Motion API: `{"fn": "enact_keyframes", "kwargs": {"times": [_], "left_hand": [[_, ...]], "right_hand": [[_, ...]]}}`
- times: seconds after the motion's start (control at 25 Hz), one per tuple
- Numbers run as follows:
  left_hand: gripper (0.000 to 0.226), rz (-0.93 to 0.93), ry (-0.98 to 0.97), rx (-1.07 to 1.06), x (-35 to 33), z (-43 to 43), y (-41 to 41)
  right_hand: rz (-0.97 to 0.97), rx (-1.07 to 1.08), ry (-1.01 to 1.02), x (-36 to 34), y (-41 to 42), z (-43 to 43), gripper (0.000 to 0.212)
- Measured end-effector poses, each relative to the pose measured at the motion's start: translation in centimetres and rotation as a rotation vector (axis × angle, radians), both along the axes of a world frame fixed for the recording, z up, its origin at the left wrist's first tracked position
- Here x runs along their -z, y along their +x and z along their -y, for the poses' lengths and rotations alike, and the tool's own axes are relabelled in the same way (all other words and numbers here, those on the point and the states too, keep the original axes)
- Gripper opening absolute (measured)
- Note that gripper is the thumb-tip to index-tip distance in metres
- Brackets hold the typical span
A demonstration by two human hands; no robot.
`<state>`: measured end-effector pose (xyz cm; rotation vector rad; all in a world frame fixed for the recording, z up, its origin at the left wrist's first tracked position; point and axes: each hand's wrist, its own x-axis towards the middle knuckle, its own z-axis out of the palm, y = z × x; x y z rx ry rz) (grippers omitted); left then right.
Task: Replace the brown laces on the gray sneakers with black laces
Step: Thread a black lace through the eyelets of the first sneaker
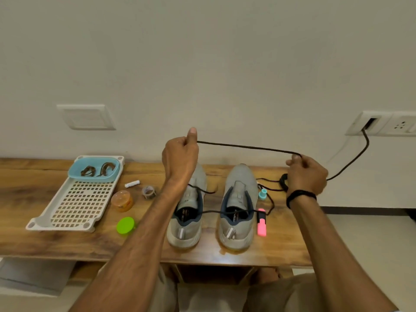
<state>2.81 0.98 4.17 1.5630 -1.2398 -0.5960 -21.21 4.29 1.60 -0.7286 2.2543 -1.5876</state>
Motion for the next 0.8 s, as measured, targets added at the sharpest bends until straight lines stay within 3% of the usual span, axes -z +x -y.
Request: {"fn": "enact_keyframes", "kwargs": {"times": [0.04, 0.12, 0.16, 0.24, 0.28, 0.32, 0.44, 0.52, 0.6, 0.64, 0.72, 0.8], "left_hand": [[0.062, -0.055, 0.006, 0.086, -0.1, 0.0, -0.3], [0.052, -0.164, 0.057, 0.283, -0.4, -0.7, -1.3], [0.048, -0.158, 0.085, 0.366, -0.6, -1.0, -1.8], [0.042, -0.109, 0.121, 0.471, -0.5, -1.3, -2.4], [0.041, -0.098, 0.126, 0.497, -0.5, -1.3, -2.4], [0.041, -0.090, 0.142, 0.500, -0.5, -1.4, -2.2], [0.039, -0.034, 0.176, 0.372, -0.4, -0.8, -0.3], [0.035, 0.010, 0.184, 0.324, -0.1, -0.3, 0.9], [0.032, 0.023, 0.201, 0.417, 0.2, -0.4, 0.8], [0.032, 0.047, 0.217, 0.492, 0.5, -0.5, 0.3], [0.035, 0.115, 0.245, 0.600, 0.7, -0.8, -0.6], [0.038, 0.132, 0.255, 0.551, 0.7, -0.5, -0.3]], "right_hand": [[-0.132, -0.095, 0.095, 0.2, 0.2, -0.2, 0.029], [-0.254, -0.527, 0.075, 0.1, 2.1, -0.4, 0.058], [-0.192, -0.752, 0.034, -0.4, 3.5, -0.5, 0.061], [0.018, -1.067, -0.002, -1.0, 6.1, -1.1, 0.035], [0.032, -1.086, 0.003, -0.8, 6.8, -1.2, 0.019], [-0.008, -1.015, 0.003, -0.7, 7.1, -1.1, 0.019], [-0.169, -0.480, 0.131, -0.9, 5.0, -0.1, 0.031], [-0.325, -0.341, 0.310, -0.6, 3.7, 0.0, 0.027], [-0.371, -0.633, 0.327, -0.4, 4.6, -0.4, 0.058], [-0.296, -0.841, 0.256, -0.3, 5.5, -0.5, 0.068], [-0.028, -1.132, 0.089, -0.7, 7.2, -1.0, 0.049], [-0.115, -0.979, 0.046, -0.4, 7.1, -0.4, 0.012]]}}
